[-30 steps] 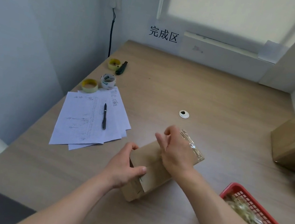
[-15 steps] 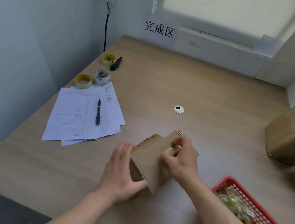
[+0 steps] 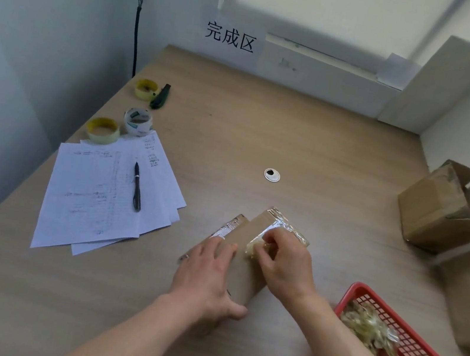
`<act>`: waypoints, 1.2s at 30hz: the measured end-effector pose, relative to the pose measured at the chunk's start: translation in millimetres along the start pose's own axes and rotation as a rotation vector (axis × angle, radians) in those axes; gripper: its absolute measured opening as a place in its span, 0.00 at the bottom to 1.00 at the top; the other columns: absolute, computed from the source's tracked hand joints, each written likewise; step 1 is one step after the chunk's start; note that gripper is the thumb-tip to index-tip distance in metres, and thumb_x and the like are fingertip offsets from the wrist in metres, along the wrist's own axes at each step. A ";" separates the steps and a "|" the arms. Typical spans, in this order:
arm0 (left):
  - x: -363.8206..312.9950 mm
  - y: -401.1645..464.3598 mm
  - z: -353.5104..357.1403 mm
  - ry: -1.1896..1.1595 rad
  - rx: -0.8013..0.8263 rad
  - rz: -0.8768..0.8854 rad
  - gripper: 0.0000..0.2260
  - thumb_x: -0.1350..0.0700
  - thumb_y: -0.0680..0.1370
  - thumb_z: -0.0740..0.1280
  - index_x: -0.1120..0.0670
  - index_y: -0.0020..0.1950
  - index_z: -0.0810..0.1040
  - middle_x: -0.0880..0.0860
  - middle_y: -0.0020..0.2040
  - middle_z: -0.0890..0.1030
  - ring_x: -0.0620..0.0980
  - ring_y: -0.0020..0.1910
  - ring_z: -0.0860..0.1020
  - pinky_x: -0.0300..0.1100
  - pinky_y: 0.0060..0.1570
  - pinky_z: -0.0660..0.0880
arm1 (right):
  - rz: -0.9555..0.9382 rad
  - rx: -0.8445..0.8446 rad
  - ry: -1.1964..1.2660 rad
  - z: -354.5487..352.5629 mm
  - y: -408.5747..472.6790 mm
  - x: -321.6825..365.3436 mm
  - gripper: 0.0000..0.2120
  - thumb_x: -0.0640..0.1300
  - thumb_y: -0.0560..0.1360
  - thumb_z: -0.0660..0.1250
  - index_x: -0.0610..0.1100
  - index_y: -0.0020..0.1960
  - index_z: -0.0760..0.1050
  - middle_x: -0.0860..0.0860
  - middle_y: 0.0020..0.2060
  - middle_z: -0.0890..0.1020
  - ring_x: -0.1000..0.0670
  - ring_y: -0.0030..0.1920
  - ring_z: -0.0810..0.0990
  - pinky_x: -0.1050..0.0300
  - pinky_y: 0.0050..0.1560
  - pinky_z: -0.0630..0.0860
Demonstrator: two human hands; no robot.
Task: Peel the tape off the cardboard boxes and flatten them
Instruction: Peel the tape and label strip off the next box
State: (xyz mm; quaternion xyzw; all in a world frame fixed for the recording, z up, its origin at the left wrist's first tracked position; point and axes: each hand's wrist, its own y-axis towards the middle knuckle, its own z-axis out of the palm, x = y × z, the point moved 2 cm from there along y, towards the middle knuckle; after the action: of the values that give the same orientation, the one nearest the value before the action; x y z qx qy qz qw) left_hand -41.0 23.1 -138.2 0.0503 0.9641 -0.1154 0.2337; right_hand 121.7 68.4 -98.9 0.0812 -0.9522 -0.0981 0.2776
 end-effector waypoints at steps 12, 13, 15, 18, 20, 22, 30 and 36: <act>23.0 16.8 -17.8 -0.037 0.077 0.113 0.50 0.31 0.55 0.72 0.42 0.74 0.57 0.42 0.70 0.55 0.50 0.67 0.63 0.45 0.62 0.70 | -0.080 0.018 0.075 3.4 -3.9 17.0 0.18 0.55 0.75 0.60 0.45 0.42 0.84 0.53 0.41 0.82 0.52 0.44 0.79 0.54 0.47 0.76; 23.7 17.4 -18.4 -0.042 0.081 0.114 0.50 0.32 0.56 0.72 0.42 0.74 0.57 0.43 0.70 0.56 0.50 0.67 0.62 0.45 0.62 0.70 | -0.095 -0.002 0.074 3.8 -5.1 17.3 0.16 0.56 0.73 0.65 0.45 0.42 0.84 0.53 0.41 0.81 0.53 0.43 0.79 0.58 0.45 0.76; 25.3 18.6 -19.4 -0.040 0.089 0.121 0.50 0.32 0.56 0.73 0.42 0.74 0.57 0.43 0.71 0.56 0.49 0.68 0.62 0.46 0.63 0.70 | -0.138 -0.048 0.027 9.0 -9.7 14.2 0.11 0.51 0.68 0.76 0.43 0.43 0.84 0.51 0.42 0.81 0.52 0.42 0.79 0.60 0.43 0.75; 25.2 18.1 -19.7 -0.049 0.093 0.128 0.50 0.31 0.56 0.73 0.41 0.74 0.57 0.42 0.70 0.55 0.48 0.67 0.61 0.46 0.64 0.69 | -0.168 -0.030 0.012 14.1 -8.9 5.1 0.11 0.40 0.64 0.82 0.40 0.43 0.84 0.47 0.41 0.81 0.47 0.41 0.80 0.56 0.40 0.77; 25.1 18.1 -20.8 -0.047 0.094 0.132 0.50 0.31 0.56 0.73 0.41 0.74 0.56 0.41 0.69 0.55 0.47 0.67 0.61 0.44 0.64 0.69 | -0.230 -0.022 -0.006 12.5 -2.4 2.8 0.06 0.38 0.68 0.79 0.39 0.42 0.83 0.46 0.38 0.80 0.44 0.38 0.79 0.52 0.38 0.78; 26.0 17.8 -22.3 -0.045 0.095 0.134 0.50 0.31 0.56 0.73 0.40 0.74 0.57 0.40 0.69 0.56 0.47 0.67 0.61 0.43 0.63 0.69 | -0.268 -0.020 -0.049 12.6 3.0 -1.1 0.04 0.40 0.72 0.74 0.39 0.42 0.81 0.47 0.37 0.80 0.43 0.37 0.79 0.52 0.37 0.77; 27.5 15.5 -23.1 -0.051 0.090 0.128 0.51 0.32 0.56 0.73 0.40 0.74 0.56 0.40 0.69 0.55 0.46 0.67 0.61 0.43 0.64 0.68 | 0.324 -0.140 0.188 4.9 32.9 -32.4 0.06 0.42 0.79 0.66 0.45 0.43 0.77 0.52 0.36 0.80 0.44 0.43 0.79 0.60 0.38 0.63; 24.7 16.1 -22.7 -0.042 0.102 0.109 0.52 0.32 0.55 0.73 0.41 0.75 0.56 0.41 0.70 0.54 0.48 0.68 0.60 0.44 0.67 0.67 | 0.003 0.035 -0.141 6.5 15.3 -14.2 0.20 0.55 0.71 0.74 0.38 0.42 0.76 0.44 0.46 0.75 0.44 0.45 0.74 0.52 0.42 0.73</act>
State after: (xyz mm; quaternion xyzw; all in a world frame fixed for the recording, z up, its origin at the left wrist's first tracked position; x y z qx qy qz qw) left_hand -70.5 45.3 -133.2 0.1120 0.9477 -0.1524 0.2572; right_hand 128.4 87.2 -108.0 0.0776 -0.9711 -0.0865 0.2086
